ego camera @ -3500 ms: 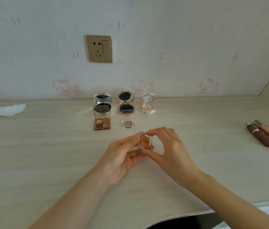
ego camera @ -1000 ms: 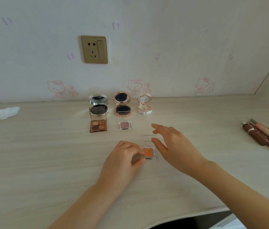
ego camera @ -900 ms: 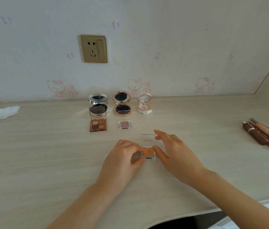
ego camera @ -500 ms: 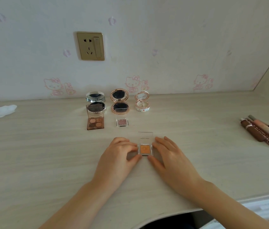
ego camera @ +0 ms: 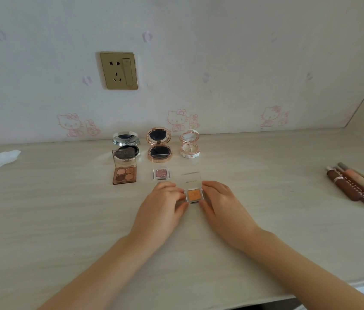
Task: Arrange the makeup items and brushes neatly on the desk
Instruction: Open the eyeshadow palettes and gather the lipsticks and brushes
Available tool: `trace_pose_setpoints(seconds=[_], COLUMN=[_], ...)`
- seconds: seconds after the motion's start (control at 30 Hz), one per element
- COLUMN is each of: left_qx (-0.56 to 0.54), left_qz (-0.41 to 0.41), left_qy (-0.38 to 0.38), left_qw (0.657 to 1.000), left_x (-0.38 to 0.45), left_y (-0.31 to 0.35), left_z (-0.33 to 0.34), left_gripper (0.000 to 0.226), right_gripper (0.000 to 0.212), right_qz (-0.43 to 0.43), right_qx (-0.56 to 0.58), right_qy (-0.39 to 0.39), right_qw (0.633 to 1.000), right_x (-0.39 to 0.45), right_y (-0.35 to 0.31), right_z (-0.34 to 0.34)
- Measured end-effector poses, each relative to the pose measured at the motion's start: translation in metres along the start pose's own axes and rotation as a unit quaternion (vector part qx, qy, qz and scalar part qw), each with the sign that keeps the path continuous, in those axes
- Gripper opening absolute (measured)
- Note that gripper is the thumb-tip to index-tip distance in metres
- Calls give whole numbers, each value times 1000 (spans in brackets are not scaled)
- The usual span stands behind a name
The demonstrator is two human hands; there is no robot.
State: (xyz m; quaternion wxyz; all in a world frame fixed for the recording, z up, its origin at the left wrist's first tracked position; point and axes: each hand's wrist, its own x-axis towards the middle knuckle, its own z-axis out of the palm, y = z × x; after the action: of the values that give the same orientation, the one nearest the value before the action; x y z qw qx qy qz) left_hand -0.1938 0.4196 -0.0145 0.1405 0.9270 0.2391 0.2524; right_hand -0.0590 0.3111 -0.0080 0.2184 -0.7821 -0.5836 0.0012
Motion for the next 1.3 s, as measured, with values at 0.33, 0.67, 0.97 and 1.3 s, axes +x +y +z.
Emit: trace_pose_setpoints(seconds=[0.33,0.67,0.97,1.3], left_qx=[97,152,171,166], left_qz=[5,13,13,7], left_qy=[14,34,44,20], left_qw=[995,988,984,986], left_x=[43,62,61,52], left_y=[-8,-11,-4,18], left_z=[17,18,15,8], left_gripper=[28,22,8,23], right_gripper=[37,37,35,48], right_qz=[17,30,25,35], right_qx=[-25,-26,-24,-74], right_qy=[7,9,18,-15], right_qw=[1000,999,999,997], right_x=[47,68,68,42], right_y=[25,34,36,51], right_z=[6,11,12,-9])
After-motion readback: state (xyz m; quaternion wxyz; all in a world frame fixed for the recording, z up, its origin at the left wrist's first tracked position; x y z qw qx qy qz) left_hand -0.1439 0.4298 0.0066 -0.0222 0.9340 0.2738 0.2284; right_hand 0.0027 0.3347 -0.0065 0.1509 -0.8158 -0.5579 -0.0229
